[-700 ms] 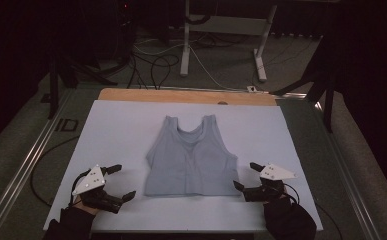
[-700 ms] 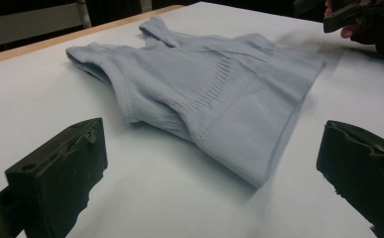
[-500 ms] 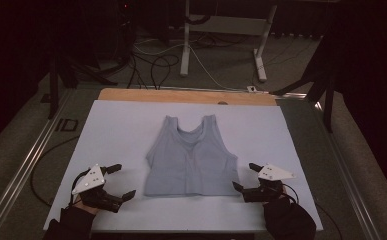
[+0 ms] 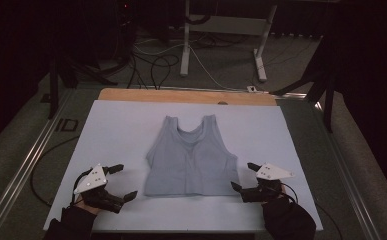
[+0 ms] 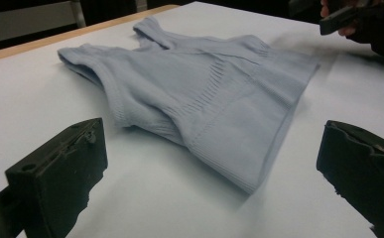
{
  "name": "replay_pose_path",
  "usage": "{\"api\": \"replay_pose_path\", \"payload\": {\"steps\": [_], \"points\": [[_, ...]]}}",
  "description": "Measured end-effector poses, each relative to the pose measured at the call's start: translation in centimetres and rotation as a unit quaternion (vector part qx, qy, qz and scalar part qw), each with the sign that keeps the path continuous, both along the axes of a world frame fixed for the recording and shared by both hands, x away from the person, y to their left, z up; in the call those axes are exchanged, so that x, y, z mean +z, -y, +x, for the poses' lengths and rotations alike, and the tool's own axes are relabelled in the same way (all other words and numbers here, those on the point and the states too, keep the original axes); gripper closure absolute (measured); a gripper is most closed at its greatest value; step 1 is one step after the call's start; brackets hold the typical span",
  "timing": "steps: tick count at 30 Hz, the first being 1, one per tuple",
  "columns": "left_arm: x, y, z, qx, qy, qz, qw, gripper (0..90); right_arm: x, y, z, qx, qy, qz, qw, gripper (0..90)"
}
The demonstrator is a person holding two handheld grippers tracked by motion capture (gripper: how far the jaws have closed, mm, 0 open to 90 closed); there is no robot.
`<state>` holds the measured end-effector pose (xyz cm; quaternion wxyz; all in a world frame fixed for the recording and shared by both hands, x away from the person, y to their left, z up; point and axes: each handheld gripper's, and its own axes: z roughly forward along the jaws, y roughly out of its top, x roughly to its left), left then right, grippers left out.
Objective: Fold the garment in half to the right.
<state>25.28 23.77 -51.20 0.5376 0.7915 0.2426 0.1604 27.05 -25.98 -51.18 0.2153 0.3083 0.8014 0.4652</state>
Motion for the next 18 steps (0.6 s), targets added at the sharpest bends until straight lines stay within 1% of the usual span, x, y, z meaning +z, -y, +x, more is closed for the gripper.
{"api": "replay_pose_path", "payload": {"steps": [3, 4, 6, 8, 10, 13, 18], "points": [[0.2, 0.1, 0.0, -0.001, -0.003, -0.004, 1.0, 0.4, 0.7, -0.2, 0.0, 0.002, -0.004, 0.012, 0.9999, 8.6], [0.4, 0.2, 0.0, -0.002, -0.002, -0.001, 1.0, 0.4, 1.0, -0.2, 0.0, 0.005, -0.006, 0.014, 0.9999, 8.6], [0.5, 0.2, 0.1, -0.003, -0.003, 0.001, 1.0, 0.4, 1.8, -0.4, 0.1, 0.005, -0.001, 0.016, 0.9999, 8.6], [1.0, 0.3, 0.2, -0.005, -0.002, -0.002, 1.0, 0.4, 2.7, -0.5, 0.3, 0.006, 0.001, 0.025, 0.9997, 8.6], [1.3, 0.3, 0.2, -0.004, -0.001, 0.003, 1.0, 0.4, 3.7, -0.6, 0.6, 0.01, 0.01, 0.019, 0.9997, 8.6], [1.7, 0.3, 0.2, -0.001, -0.005, 0.0, 1.0, 0.4, 5.0, -0.8, 1.2, 0.015, 0.02, 0.023, 0.9994, 8.6], [2.6, 0.6, 0.4, -0.002, -0.007, 0.007, 0.9999, 0.3, 6.8, -1.7, 2.3, 0.025, 0.034, 0.021, 0.9989, 8.6]]}}
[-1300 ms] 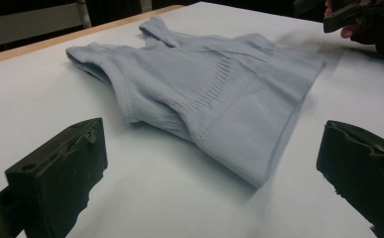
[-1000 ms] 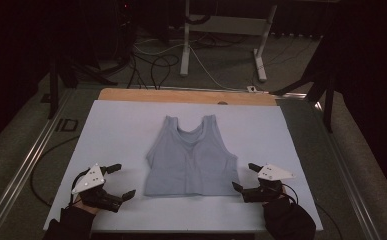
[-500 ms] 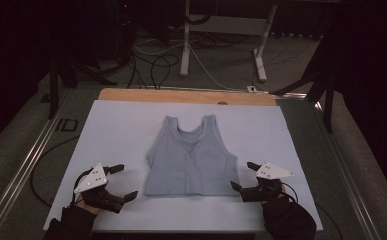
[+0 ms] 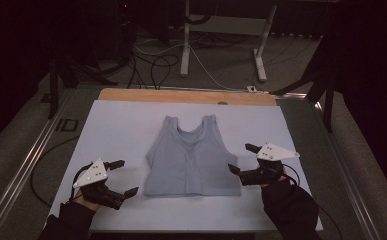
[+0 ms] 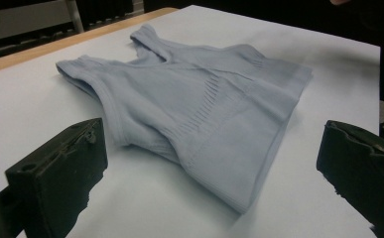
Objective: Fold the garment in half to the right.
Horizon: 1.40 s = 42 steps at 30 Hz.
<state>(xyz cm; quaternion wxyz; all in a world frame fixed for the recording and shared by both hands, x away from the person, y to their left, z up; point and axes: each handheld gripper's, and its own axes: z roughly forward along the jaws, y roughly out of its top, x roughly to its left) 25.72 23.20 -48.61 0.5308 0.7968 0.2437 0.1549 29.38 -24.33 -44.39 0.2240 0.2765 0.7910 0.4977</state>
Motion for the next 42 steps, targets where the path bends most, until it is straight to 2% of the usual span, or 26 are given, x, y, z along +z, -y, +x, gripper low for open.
{"api": "replay_pose_path", "payload": {"steps": [8, 13, 19, 22, 27, 30, 36, 37, 42], "points": [[0.9, 0.8, 0.3, -0.004, -0.006, 0.016, 0.9998, 0.4, 1.8, -1.9, 2.0, 0.011, 0.008, 0.0, 0.9999, 8.6], [1.1, 1.1, 0.4, -0.004, -0.011, 0.017, 0.9998, 0.3, 2.5, -3.0, 3.0, 0.021, 0.012, -0.002, 0.9997, 8.6], [0.9, 1.6, 0.5, -0.002, -0.019, 0.023, 0.9996, 0.4, 3.0, -4.5, 4.0, 0.038, 0.013, -0.007, 0.9992, 8.6], [0.8, 1.7, 0.6, 0.001, -0.024, 0.019, 0.9995, 0.4, 3.3, -5.4, 4.4, 0.045, 0.013, -0.01, 0.9989, 8.6], [0.5, 2.2, 0.6, 0.005, -0.03, 0.03, 0.9991, 0.4, 3.8, -6.6, 5.1, 0.06, 0.018, -0.009, 0.998, 8.6], [0.5, 2.7, 0.6, 0.011, -0.033, 0.036, 0.9988, 0.4, 4.2, -7.9, 5.8, 0.069, 0.026, -0.019, 0.9971, 8.6], [0.4, 3.5, 0.7, 0.02, -0.041, 0.045, 0.9979, 0.4, 4.1, -9.3, 6.7, 0.081, 0.021, -0.014, 0.9963, 8.6], [0.3, 3.8, 0.8, 0.027, -0.048, 0.047, 0.9974, 0.4, 3.9, -9.8, 7.0, 0.086, 0.022, -0.012, 0.996, 8.6], [0.0, 4.4, 1.0, 0.039, -0.054, 0.053, 0.9963, 0.4, 3.4, -11.2, 7.9, 0.095, 0.015, -0.012, 0.9953, 8.6]]}}
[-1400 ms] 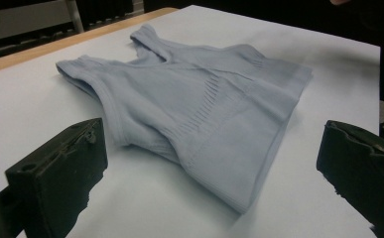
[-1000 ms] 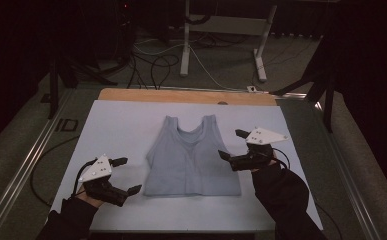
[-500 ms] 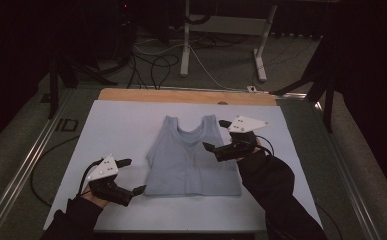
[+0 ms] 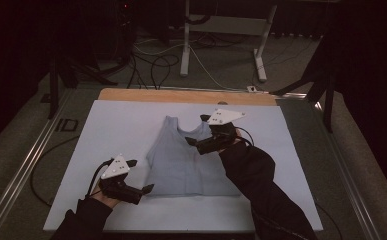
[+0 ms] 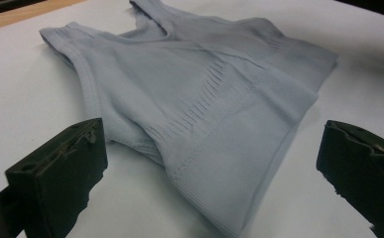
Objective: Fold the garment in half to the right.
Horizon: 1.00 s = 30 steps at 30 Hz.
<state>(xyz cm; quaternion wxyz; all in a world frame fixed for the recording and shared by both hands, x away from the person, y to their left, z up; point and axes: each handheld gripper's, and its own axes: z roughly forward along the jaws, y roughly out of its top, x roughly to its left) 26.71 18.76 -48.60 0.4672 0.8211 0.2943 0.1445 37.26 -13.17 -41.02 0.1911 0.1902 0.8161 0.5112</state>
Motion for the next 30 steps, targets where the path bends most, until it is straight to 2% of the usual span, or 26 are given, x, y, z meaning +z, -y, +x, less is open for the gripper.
{"api": "replay_pose_path", "payload": {"steps": [2, 4, 8, 9, 13, 16, 18, 19, 21, 22, 25, 27, 28, 30], "points": [[-0.4, 0.6, 0.2, 0.01, -0.011, 0.002, 0.9999, 0.4, -0.3, -0.6, 0.4, 0.008, -0.002, 0.002, 1.0, 8.6], [-0.5, 0.8, 0.2, 0.01, -0.013, 0.005, 0.9999, 0.4, -0.5, -1.2, 0.8, 0.008, -0.003, -0.001, 1.0, 8.7], [-1.1, 1.5, 0.3, 0.006, -0.028, 0.008, 0.9996, 0.4, -1.1, -2.3, 1.5, 0.015, -0.011, 0.003, 0.9998, 8.6], [-1.3, 1.8, 0.3, 0.004, -0.033, 0.018, 0.9993, 0.4, -1.2, -2.6, 1.7, 0.017, -0.012, 0.002, 0.9998, 8.6], [-1.8, 2.1, 0.3, 0.005, -0.039, 0.021, 0.999, 0.4, -1.6, -3.3, 2.2, 0.023, -0.014, 0.005, 0.9996, 8.6], [-2.2, 2.3, 0.4, 0.006, -0.044, 0.032, 0.9985, 0.4, -2.0, -4.1, 2.8, 0.028, -0.016, 0.005, 0.9995, 8.6], [-2.6, 2.5, 0.6, 0.015, -0.054, 0.039, 0.9977, 0.5, -2.6, -4.8, 3.3, 0.03, -0.021, 0.001, 0.9993, 8.6], [-2.6, 2.5, 0.6, 0.015, -0.054, 0.039, 0.9977, 1.9, -2.7, -5.1, 3.5, 0.03, -0.024, 0.0, 0.9993, 8.6], [-2.8, 2.5, 0.8, 0.03, -0.059, 0.052, 0.9964, 5.1, -2.9, -5.3, 3.6, 0.03, -0.025, -0.005, 0.9992, 8.6], [-3.0, 2.4, 1.1, 0.036, -0.067, 0.051, 0.9958, 7.8, -3.1, -5.5, 3.8, 0.032, -0.022, -0.008, 0.9992, 8.6], [-3.4, 2.4, 1.4, 0.033, -0.08, 0.061, 0.9944, 11.8, -3.7, -6.1, 4.3, 0.031, -0.028, -0.015, 0.999, 8.7], [-3.5, 2.4, 1.5, 0.032, -0.087, 0.058, 0.994, 14.0, -3.9, -6.2, 4.5, 0.031, -0.03, -0.016, 0.9989, 8.6], [-3.6, 2.4, 1.6, 0.034, -0.1, 0.059, 0.9926, 14.0, -4.0, -6.2, 4.6, 0.03, -0.032, -0.014, 0.9989, 8.7], [-3.7, 2.6, 1.6, 0.032, -0.103, 0.065, 0.9921, 16.5, -4.4, -6.4, 4.9, 0.026, -0.039, -0.015, 0.9988, 8.7]]}}
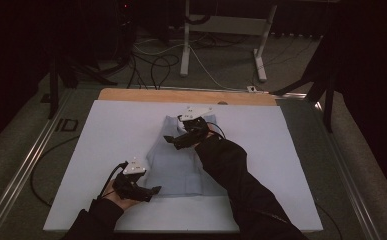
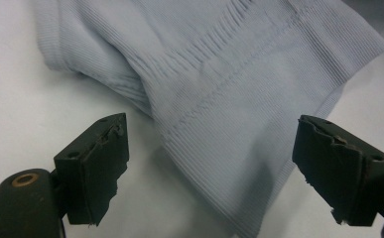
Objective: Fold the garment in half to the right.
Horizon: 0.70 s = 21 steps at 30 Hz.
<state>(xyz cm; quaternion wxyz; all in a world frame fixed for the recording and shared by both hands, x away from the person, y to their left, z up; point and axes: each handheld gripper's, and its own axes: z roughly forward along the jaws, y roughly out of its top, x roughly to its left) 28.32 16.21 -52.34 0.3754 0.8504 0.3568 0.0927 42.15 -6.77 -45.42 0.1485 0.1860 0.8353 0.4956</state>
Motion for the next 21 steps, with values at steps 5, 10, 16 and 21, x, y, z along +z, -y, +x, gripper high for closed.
{"api": "replay_pose_path", "payload": {"steps": [5, 10, 16, 21], "points": [[-0.4, 0.5, -0.4, -0.005, -0.002, 0.016, 0.9999, 26.5, -0.6, -0.2, 0.4, -0.001, -0.006, -0.006, 1.0, 8.6], [-0.5, 0.8, -0.6, 0.005, 0.0, 0.028, 0.9996, 34.3, -0.8, -0.3, 0.6, 0.0, -0.004, -0.014, 0.9999, 8.6], [-0.5, 1.4, -1.0, -0.016, -0.003, 0.045, 0.9989, 51.3, -1.0, -0.7, 1.1, 0.0, -0.005, -0.017, 0.9998, 8.6], [-0.3, 1.8, -1.2, -0.038, -0.01, 0.045, 0.9982, 68.0, -1.2, -1.1, 1.4, 0.001, -0.007, -0.021, 0.9998, 8.6]]}}
